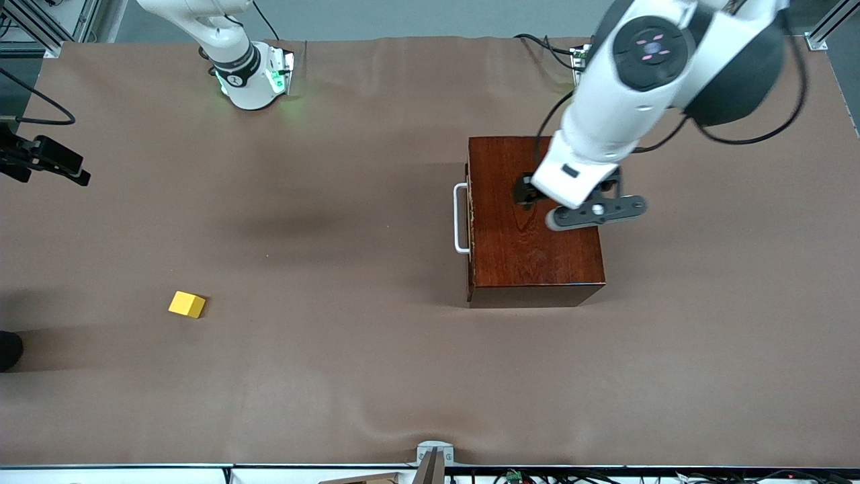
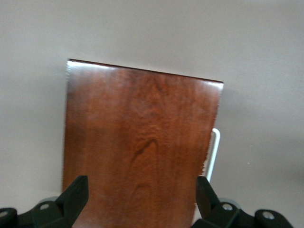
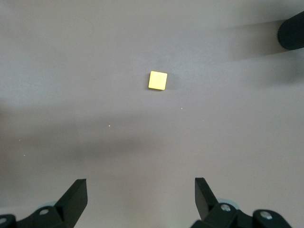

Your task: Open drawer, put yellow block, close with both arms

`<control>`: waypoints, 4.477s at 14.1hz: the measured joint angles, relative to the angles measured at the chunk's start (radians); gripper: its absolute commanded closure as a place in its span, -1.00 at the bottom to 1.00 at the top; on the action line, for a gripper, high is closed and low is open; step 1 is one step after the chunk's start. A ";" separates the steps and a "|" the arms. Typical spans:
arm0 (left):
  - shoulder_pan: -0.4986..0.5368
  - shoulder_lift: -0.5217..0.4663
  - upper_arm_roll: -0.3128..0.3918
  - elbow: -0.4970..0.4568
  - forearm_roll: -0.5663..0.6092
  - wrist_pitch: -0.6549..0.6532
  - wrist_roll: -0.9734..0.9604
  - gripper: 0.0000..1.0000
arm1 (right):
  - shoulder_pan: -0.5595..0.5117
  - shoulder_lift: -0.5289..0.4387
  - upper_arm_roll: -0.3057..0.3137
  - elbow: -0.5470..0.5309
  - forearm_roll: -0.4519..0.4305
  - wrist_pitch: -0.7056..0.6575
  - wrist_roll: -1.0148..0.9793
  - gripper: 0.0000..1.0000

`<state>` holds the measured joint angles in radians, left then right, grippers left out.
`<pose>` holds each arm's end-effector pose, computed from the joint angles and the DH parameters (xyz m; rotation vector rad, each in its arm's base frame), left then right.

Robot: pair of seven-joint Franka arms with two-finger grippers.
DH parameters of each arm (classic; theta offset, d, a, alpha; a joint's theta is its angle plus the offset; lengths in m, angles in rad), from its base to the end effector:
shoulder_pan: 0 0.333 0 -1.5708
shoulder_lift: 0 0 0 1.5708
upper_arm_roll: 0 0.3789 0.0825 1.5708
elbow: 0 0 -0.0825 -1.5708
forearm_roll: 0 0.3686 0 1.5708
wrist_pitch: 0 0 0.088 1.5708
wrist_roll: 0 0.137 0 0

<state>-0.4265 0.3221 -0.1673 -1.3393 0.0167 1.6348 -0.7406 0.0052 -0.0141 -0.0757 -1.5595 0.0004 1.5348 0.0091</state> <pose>0.5552 -0.3498 0.5781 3.1171 0.2396 -0.0623 0.5288 -0.0376 0.6669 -3.1373 0.1249 0.0166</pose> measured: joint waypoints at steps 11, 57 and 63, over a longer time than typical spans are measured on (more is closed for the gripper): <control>-0.274 0.226 0.114 0.100 0.003 0.088 -0.107 -1.00 | 0.000 0.000 0.000 0.001 0.000 0.000 0.000 -1.00; -0.573 0.494 0.341 0.201 0.025 0.073 -0.117 -1.00 | 0.000 0.000 0.000 0.001 0.000 0.000 0.000 -1.00; -0.576 0.520 0.338 0.201 0.018 0.101 -0.156 -1.00 | 0.000 0.000 0.000 0.001 0.000 0.000 0.000 -1.00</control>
<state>-1.0024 0.8422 0.1709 -1.1381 0.0342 1.7360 -0.8965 0.0051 -0.0141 -0.0756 -1.5581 0.0004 1.5347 0.0091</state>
